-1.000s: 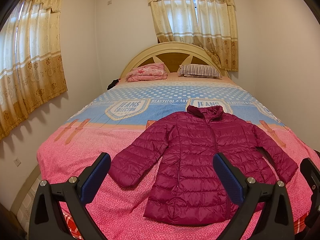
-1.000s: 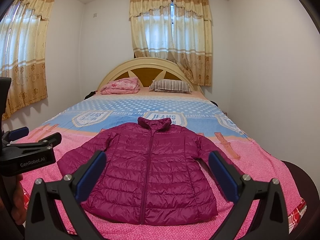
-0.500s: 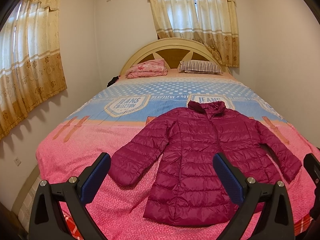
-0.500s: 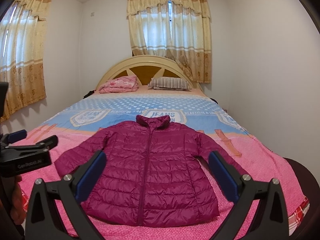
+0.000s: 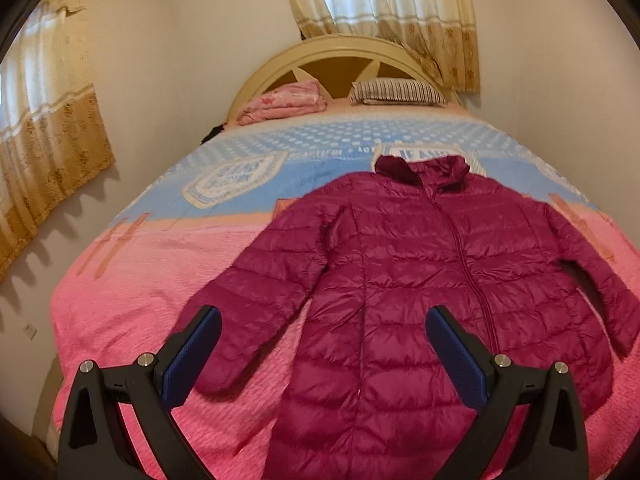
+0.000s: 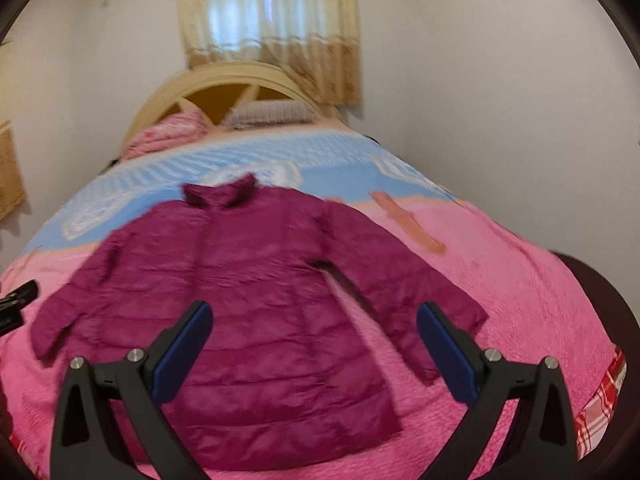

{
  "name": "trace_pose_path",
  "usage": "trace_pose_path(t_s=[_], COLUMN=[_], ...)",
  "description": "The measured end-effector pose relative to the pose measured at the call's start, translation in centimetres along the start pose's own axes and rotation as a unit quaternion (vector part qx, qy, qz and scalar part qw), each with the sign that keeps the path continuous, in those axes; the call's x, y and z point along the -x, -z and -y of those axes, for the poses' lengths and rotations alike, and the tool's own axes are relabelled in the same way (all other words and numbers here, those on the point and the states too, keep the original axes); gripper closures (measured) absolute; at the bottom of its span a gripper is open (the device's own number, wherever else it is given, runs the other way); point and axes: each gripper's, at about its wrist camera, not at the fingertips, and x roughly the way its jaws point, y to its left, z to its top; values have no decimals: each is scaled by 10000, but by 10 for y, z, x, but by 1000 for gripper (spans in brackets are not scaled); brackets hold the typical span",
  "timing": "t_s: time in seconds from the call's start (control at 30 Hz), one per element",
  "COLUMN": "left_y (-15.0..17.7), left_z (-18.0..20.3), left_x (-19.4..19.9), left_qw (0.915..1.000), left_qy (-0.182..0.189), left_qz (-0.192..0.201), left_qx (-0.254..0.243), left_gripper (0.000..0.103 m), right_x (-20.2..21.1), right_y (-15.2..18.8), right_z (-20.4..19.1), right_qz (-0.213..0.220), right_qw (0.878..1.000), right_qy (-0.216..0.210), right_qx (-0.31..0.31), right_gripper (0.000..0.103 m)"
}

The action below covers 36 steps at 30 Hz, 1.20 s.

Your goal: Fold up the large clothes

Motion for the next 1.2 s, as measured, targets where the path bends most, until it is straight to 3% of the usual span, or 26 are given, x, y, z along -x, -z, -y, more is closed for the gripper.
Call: trace_pose_path(t_s=[0.1,0.17,0.3,0.4,0.5,0.57,0.7,0.8,0.87,0.97,1.2], left_y=[-5,-9,-17,-24,-28,-32,-35,-39,-41,-45,-64], left_z=[12,18,26,31,33,34,35,33,28,17,-14], left_x=[-30,-51,-89,-114,-134,-147,-167,-181,-185,-190,-199], left_qw=[9998,9995,9986,9977,9966,9958,9938,9929,9924,9919,9896], left_qy=[-88,-165,-351,-479,-606,-671,-787,-826,-848,-919,-1234], left_qz=[-34,-112,-171,-245,-359,-420,-533,-610,-686,-720,-646], left_qx=[-162,-261,-368,-406,-426,-455,-571,-593,-573,-509,-368], left_gripper=[1,1,1,1,1,1,1,1,1,1,1], right_x=[-26,-44,-73,-87,-98,-104,-119,-133,-140,-138,-124], right_y=[1,3,8,13,17,19,20,20,21,14,-28], right_z=[31,53,104,130,141,142,142,146,147,156,171], right_qz=[-207,-381,-682,-870,-1067,-1170,-1242,-1345,-1332,-1241,-675], right_qw=[9990,9971,9897,9836,9799,9791,9807,9810,9821,9830,9860], right_qy=[220,379,779,951,953,880,830,785,736,796,1230], right_qx=[-318,-534,-993,-1261,-1391,-1410,-1259,-1157,-1107,-1099,-901], right_gripper=[1,9,12,22,24,34,40,66,86,91,93])
